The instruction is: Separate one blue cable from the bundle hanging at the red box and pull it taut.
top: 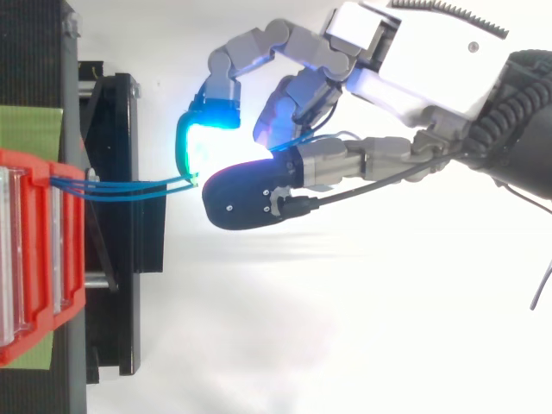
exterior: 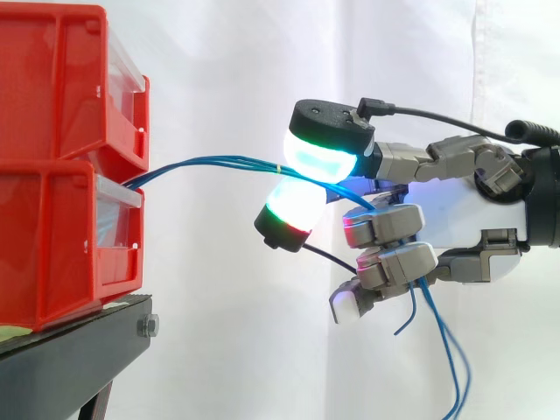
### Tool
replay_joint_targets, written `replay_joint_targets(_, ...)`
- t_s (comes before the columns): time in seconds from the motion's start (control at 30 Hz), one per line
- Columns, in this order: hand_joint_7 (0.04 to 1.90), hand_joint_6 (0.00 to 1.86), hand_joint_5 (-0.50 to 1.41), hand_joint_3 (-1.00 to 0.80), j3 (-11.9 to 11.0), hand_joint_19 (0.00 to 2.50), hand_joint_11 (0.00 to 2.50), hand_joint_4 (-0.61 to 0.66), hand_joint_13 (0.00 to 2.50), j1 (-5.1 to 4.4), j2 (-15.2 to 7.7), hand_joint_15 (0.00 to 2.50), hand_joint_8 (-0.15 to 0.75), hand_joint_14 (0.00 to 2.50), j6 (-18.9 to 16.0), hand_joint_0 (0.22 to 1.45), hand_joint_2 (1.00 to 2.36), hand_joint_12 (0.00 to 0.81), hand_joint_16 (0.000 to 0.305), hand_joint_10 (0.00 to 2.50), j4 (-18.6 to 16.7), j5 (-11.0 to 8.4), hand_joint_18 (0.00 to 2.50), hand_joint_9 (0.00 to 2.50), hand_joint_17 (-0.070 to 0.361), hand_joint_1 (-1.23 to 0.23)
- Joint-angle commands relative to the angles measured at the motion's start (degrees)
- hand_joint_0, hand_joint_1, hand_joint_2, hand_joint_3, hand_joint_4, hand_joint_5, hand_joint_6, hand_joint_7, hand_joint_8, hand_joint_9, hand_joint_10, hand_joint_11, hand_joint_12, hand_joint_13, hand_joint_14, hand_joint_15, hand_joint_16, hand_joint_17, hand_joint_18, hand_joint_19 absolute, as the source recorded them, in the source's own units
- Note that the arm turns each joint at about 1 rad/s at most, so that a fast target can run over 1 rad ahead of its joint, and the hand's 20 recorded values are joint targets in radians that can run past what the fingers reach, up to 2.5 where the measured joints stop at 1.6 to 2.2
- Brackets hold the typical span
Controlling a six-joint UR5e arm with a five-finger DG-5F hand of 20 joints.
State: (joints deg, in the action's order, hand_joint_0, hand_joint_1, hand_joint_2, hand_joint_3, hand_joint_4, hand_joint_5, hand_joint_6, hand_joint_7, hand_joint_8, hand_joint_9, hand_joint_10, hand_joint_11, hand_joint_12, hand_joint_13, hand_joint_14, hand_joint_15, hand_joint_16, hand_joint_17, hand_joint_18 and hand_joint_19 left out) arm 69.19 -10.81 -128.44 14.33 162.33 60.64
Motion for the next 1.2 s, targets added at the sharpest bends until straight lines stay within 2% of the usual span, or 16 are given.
replay_joint_targets(0.0,1.07,0.91,-0.25,-0.46,0.0,0.76,1.71,-0.13,1.1,-0.09,-0.1,1.57,0.072,0.61,0.0,0.86,1.0,0.278,0.04,0.59,0.0,0.0,0.64,1.02,0.091,-0.84)
replay_joint_targets(0.1,1.06,0.91,-0.26,-0.48,0.0,0.74,1.72,-0.13,1.06,0.0,0.0,1.55,0.066,0.68,0.0,0.86,1.0,0.283,0.04,0.57,0.0,0.0,0.63,0.98,0.09,-0.86)
replay_joint_targets(0.17,1.06,0.9,-0.27,-0.5,0.1,0.69,1.7,-0.14,1.03,0.0,-0.1,1.63,0.073,0.48,0.0,0.85,1.0,0.279,0.041,0.54,0.0,0.0,0.63,0.92,0.093,-0.89)
replay_joint_targets(0.43,1.04,0.87,-0.28,-0.5,0.0,0.58,1.72,-0.16,1.03,0.0,-0.1,1.74,0.069,0.2,-0.2,0.79,1.0,0.284,0.044,0.42,0.0,0.0,0.63,0.83,0.099,-0.96)
replay_joint_targets(0.77,1.01,0.86,-0.28,-0.5,0.0,0.6,1.71,-0.15,1.02,0.0,-0.1,1.7,0.083,0.21,-0.2,0.74,1.0,0.286,0.044,0.41,0.0,0.0,0.61,0.81,0.099,-0.99)
replay_joint_targets(0.9,0.99,0.87,-0.27,-0.5,0.0,0.7,1.6,-0.12,1.05,0.0,-0.1,1.55,0.095,0.69,-0.2,0.68,1.0,0.284,0.043,0.83,0.0,0.0,0.67,0.87,0.096,-0.91)
replay_joint_targets(1.03,0.97,0.87,-0.26,-0.5,0.1,0.76,1.56,-0.09,1.06,0.0,0.0,1.44,0.118,0.95,-0.2,0.58,1.0,0.283,0.043,0.94,-0.1,0.0,0.71,0.9,0.098,-0.87)
replay_joint_targets(1.07,0.95,0.87,-0.26,-0.5,0.0,0.78,1.51,-0.08,1.05,0.0,0.0,1.34,0.142,1.15,-0.2,0.54,1.0,0.292,0.045,1.02,-0.1,0.0,0.74,0.91,0.102,-0.85)
replay_joint_targets(1.17,0.93,0.87,-0.26,-0.5,0.0,0.79,1.45,-0.06,1.06,0.0,-0.1,1.27,0.153,1.28,-0.2,0.51,1.0,0.302,0.048,1.12,-0.1,0.0,0.76,0.92,0.108,-0.84)
